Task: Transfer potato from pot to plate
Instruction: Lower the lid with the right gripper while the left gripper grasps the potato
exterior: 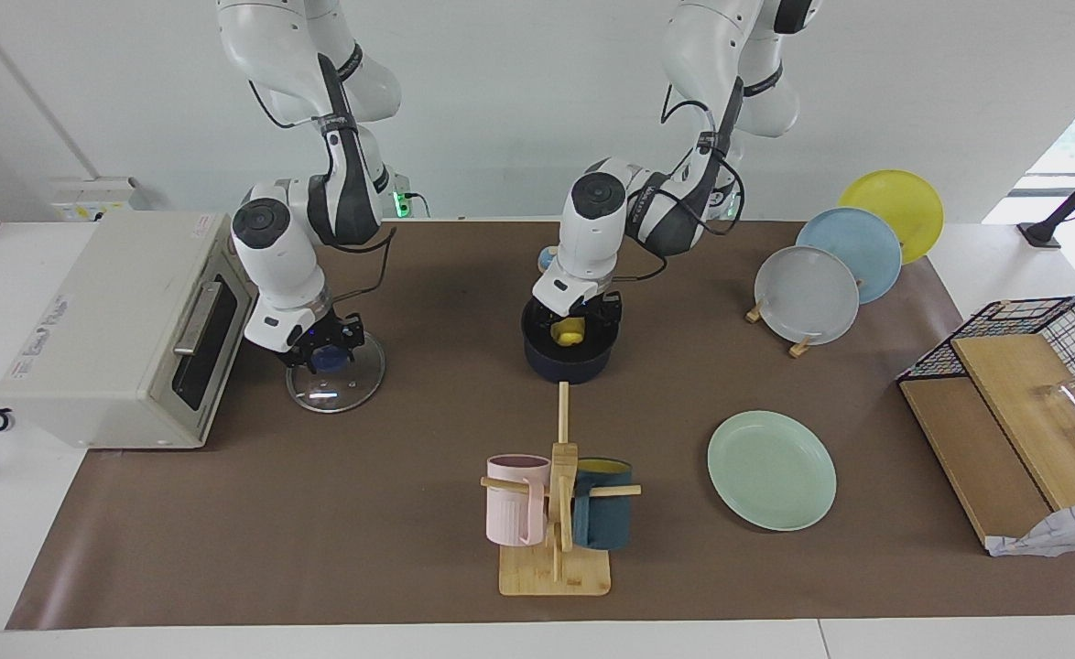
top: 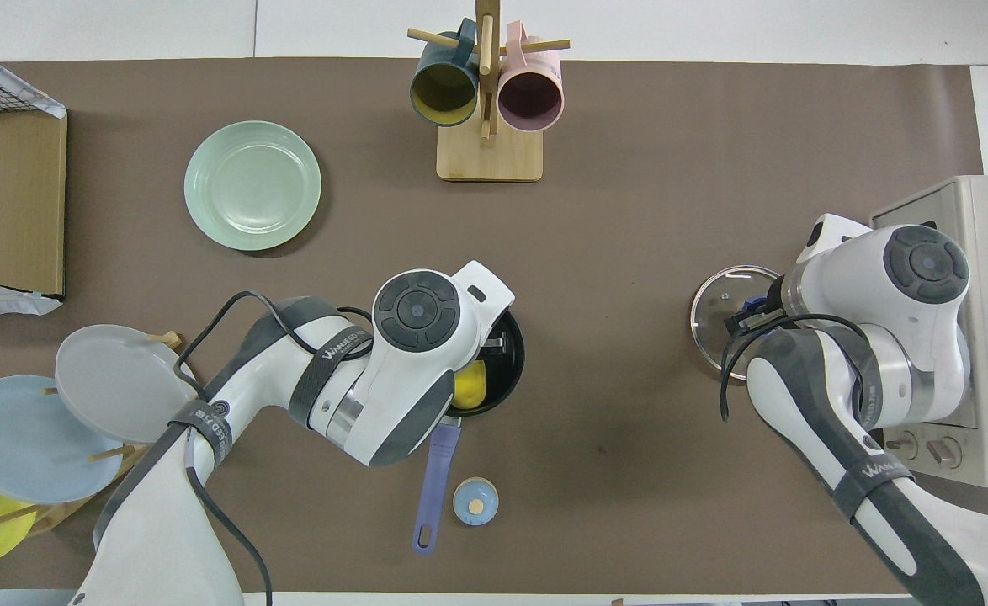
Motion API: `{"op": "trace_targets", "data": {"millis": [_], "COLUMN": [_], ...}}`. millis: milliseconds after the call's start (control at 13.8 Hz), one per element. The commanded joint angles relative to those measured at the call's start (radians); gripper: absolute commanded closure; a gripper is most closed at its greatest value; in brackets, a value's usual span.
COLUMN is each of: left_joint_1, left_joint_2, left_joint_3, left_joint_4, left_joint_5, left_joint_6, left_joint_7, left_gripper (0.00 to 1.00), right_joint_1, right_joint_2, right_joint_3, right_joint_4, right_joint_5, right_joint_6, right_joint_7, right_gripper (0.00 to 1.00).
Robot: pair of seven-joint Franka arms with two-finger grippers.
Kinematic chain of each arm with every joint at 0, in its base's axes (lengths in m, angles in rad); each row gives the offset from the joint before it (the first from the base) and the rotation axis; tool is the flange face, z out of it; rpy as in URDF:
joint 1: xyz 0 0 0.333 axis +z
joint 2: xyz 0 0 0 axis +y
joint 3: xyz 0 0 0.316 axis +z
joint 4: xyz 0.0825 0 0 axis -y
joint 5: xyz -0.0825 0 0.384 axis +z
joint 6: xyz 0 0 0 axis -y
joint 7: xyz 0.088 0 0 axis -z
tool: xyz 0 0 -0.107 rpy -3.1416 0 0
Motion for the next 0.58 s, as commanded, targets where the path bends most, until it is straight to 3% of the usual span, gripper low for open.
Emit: {"op": "trace_targets", "data": {"millis": [0,508], "left_joint_1": [-0.018,-0.051], "left_joint_2": [-0.021,-0.029], "left_joint_3": [0.017,0.017], "left_joint_4": [-0.027,-0.085], "left_joint_5": [-0.034,-0.034], "left_joint_6": [-0.015,0.043], "left_joint_7": [-0.010,-0.020], "left_gripper": [0.00,0.00], "right_joint_1": [-0.025,-0.032], "right_joint_2": [-0.029,-0.007], "right_joint_3": [0.019,0.013], "right_joint_4": [0.018,0.507], "right_joint_5": [0.015,0.050], "right_joint_6": [-0.019,-0.532], "right_joint_7": [0.010,0.147], "right_gripper": [0.00,0.00]}}
